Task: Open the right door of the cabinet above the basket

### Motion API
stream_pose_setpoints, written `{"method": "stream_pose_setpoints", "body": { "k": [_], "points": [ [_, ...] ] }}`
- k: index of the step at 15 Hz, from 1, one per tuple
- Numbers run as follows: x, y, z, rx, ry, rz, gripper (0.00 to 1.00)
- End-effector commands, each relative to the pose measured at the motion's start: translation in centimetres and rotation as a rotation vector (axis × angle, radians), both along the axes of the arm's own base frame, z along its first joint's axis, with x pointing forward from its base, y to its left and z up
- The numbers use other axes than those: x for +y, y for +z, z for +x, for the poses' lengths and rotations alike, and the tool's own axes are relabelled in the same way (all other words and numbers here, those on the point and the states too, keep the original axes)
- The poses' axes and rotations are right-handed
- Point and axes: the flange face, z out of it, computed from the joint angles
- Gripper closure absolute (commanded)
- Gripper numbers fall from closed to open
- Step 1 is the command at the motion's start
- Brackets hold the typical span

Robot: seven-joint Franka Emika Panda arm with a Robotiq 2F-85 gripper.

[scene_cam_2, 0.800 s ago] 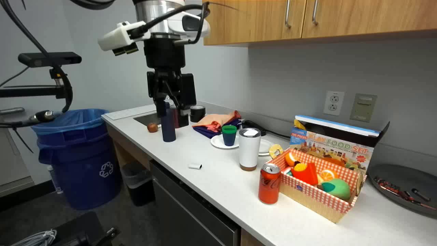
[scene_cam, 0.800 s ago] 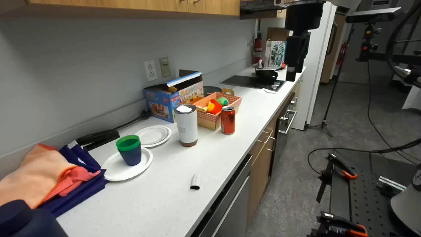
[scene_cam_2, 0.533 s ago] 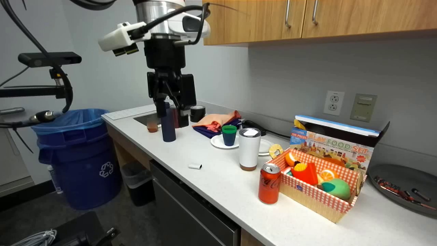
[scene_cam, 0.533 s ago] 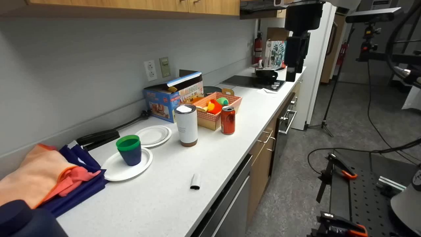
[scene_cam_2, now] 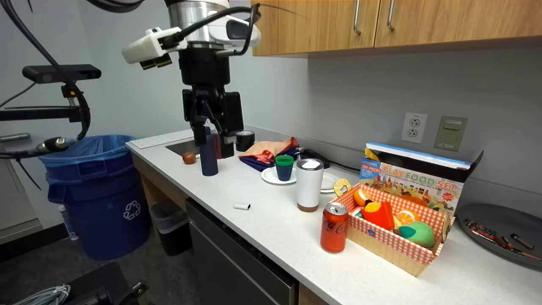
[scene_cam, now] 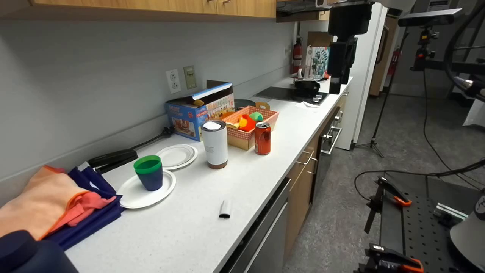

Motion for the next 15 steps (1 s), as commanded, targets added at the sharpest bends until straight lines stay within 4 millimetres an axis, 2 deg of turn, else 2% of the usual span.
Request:
{"method": "stream_pose_setpoints", "body": {
  "k": [1, 10, 15],
  "points": [
    [0.0, 0.1, 0.0, 0.001, 0.0, 0.0, 0.0],
    [0.0, 0.1, 0.0, 0.001, 0.0, 0.0, 0.0],
    [-0.2, 0.5, 1.0, -0.15, -0.105, -0.016, 0.0]
  ]
}}
